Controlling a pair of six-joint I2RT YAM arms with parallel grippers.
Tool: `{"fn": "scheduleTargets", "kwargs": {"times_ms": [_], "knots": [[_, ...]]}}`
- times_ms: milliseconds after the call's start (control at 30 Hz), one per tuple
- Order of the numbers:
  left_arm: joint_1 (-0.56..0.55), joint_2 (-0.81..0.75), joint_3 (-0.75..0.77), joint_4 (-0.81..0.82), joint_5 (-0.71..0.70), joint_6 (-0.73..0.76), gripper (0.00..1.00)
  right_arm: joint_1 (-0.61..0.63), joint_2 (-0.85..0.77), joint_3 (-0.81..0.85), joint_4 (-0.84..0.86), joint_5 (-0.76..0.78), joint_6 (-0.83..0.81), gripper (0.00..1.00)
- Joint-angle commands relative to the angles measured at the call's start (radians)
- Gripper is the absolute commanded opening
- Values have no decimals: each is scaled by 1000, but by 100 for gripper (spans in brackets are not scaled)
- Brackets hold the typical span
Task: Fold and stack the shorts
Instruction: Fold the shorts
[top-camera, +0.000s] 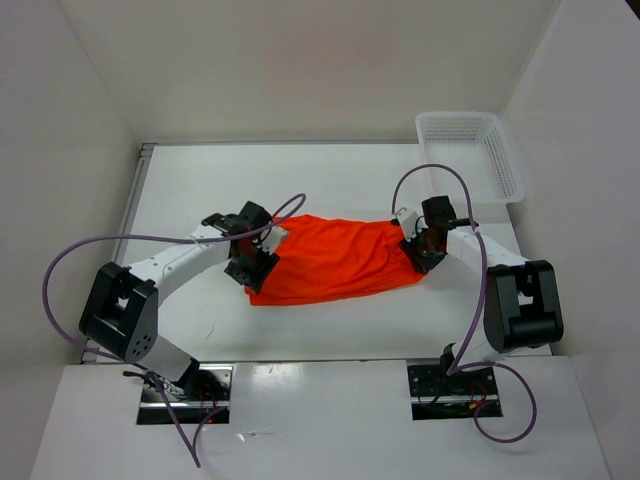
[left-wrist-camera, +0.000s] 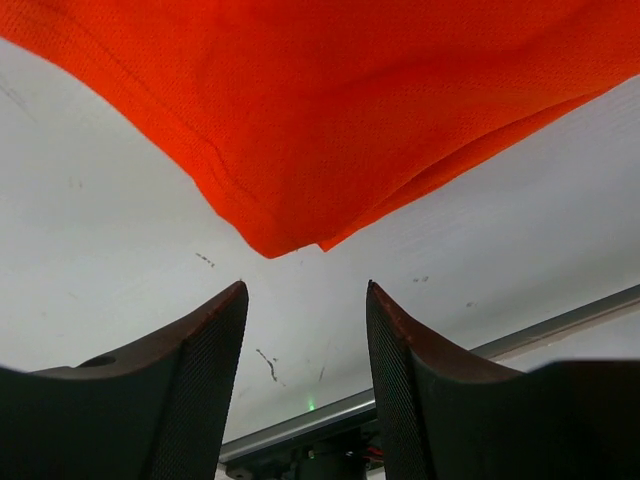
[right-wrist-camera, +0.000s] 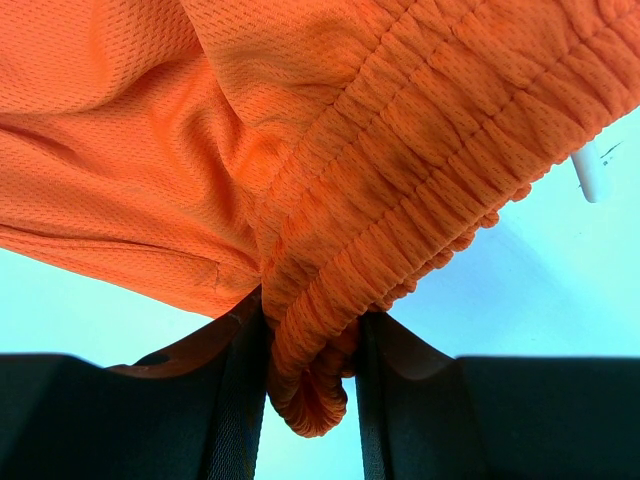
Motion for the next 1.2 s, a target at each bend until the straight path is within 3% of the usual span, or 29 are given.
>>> {"fn": "scheduleTargets", "kwargs": {"times_ms": [0, 133, 300, 533, 700, 833, 1167], "knots": [[-26, 11, -12, 41, -47, 3, 59, 9, -29, -6, 17, 15, -10, 0], [-108, 31, -55, 92, -91, 3, 59, 9, -38, -17, 27, 15, -10, 0], [-127, 62, -72, 186, -271, 3, 56, 9, -38, -17, 28, 15, 0, 0], [-127, 92, -63, 206, -302, 3, 32, 9, -38, -17, 28, 6, 0, 0], [-127, 103, -54, 185, -204, 3, 13, 9, -38, -26, 38, -4, 10, 0], [-127, 85, -35, 93, -156, 3, 3, 9, -47, -36, 38, -4, 10, 0], [-147, 26, 5, -62, -27, 3, 3, 9, -56, -57, 48, 15, 10, 0]]}}
